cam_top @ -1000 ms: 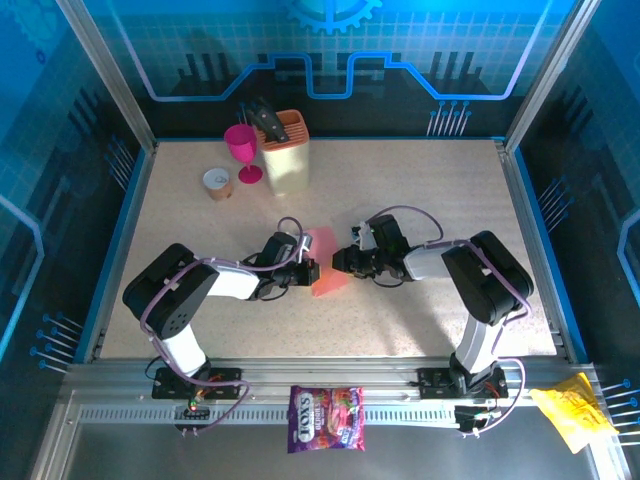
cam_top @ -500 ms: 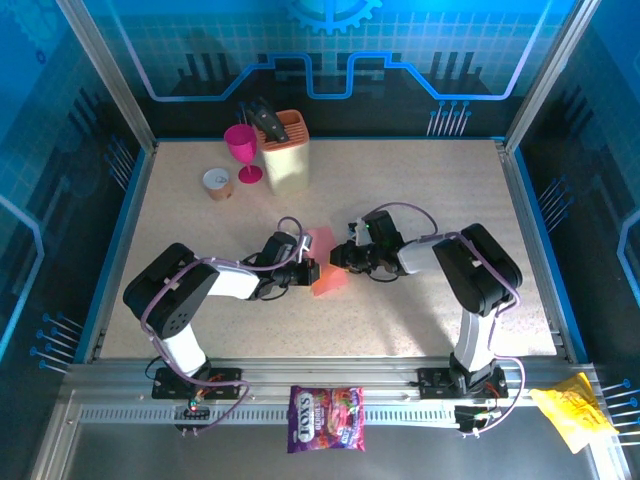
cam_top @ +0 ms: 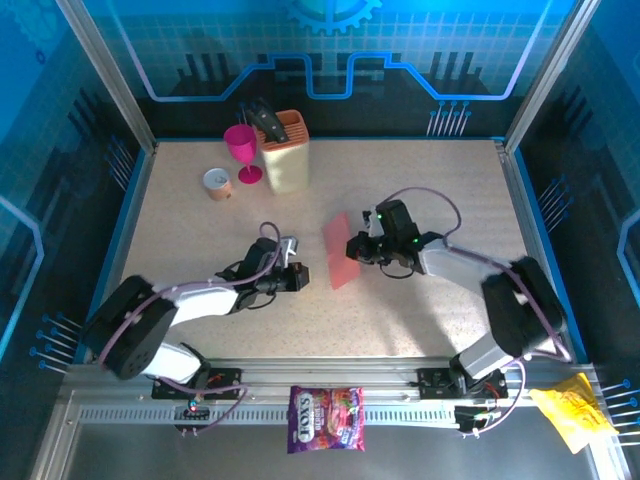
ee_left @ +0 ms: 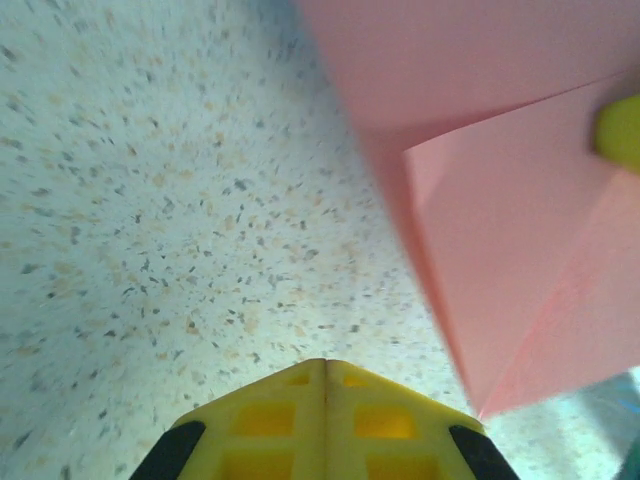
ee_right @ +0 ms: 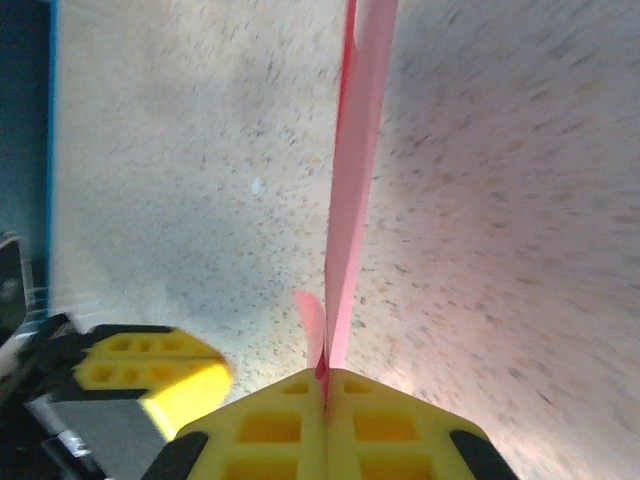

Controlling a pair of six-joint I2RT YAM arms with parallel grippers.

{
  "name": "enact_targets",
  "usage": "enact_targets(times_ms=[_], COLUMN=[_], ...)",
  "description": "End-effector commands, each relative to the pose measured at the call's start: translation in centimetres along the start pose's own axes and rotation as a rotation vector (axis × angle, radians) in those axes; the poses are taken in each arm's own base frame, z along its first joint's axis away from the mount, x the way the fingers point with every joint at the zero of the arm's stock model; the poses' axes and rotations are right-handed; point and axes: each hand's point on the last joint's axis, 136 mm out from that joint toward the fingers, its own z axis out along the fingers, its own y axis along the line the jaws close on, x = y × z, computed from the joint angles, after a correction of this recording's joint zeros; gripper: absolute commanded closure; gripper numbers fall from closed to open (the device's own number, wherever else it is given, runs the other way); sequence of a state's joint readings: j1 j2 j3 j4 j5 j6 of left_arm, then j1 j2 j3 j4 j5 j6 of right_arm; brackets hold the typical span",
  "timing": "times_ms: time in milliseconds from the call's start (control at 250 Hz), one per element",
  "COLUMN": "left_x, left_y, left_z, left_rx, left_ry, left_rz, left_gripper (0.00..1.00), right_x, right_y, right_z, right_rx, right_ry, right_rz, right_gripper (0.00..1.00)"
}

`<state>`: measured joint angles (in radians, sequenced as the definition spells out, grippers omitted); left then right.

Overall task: Fold a paper plane with a square sheet of paper (pick it up from the middle)
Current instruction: Turn over the paper at the center of the table.

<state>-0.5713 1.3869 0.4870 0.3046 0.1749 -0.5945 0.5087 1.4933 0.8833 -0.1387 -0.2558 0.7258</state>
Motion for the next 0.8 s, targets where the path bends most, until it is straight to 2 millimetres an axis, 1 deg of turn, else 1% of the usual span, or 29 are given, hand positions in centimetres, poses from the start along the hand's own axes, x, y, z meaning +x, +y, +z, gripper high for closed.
enact_targets(times_ms=[0,76,176,260,328,399,483,535,611,703,731,771,795], left_x=[0.3,0.2,-0.1,-0.4,-0.5,-0.6,-0.9,-1.1,-1.4,-1.6,-1.6,-1.7,-1.6], left_y=[1.6,2.1,2.7,3.3,3.7,4.0,4.1,4.0,3.6,3.0,2.9,2.8,2.8], left_z=[-2.1,-3.4,-4.8,-5.9,-6.6,-7.3,-8.0,-8.3,-8.6,-8.7,-8.7,-8.8,-8.8], left_rx=[-0.083,-0.106,-0.136,-0.174,-0.195,-0.208,-0.21,-0.206,-0.187,-0.167,-0.163,-0.165,-0.168], left_ry=[-0.028,-0.053,-0.085,-0.102,-0.109,-0.117,-0.133,-0.144,-0.152,-0.14,-0.136,-0.13,-0.125], left_rz=[-0.066,-0.087,-0.114,-0.131,-0.139,-0.146,-0.168,-0.182,-0.2,-0.215,-0.214,-0.216,-0.215], left_gripper=[1.0,1.0,1.0,1.0,1.0,1.0,1.0,1.0,1.0,1.0,1.0,1.0,1.0], right_x=[1.2,0.6,-0.6,-1.5,-1.9,-1.7,-0.3,0.9,3.0,5.3,6.0,6.8,7.1], right_y=[-4.2,-5.5,-6.9,-7.1,-7.0,-6.9,-7.0,-6.9,-6.2,-4.2,-3.2,-1.7,-0.6], right_z=[-5.2,-8.2,-11.1,-12.3,-12.1,-10.6,-7.4,-5.2,-2.2,1.1,2.0,3.0,3.5], right_rx=[0.424,0.627,0.888,1.077,1.2,1.287,1.316,1.291,1.231,1.119,1.066,0.991,0.942], right_ry=[0.023,-0.002,-0.04,-0.059,-0.043,-0.001,0.069,0.111,0.163,0.212,0.232,0.246,0.245], right_rz=[-0.154,-0.235,-0.337,-0.435,-0.511,-0.586,-0.629,-0.639,-0.631,-0.606,-0.589,-0.556,-0.533], right_gripper=[1.0,1.0,1.0,1.0,1.0,1.0,1.0,1.0,1.0,1.0,0.9,0.72,0.63])
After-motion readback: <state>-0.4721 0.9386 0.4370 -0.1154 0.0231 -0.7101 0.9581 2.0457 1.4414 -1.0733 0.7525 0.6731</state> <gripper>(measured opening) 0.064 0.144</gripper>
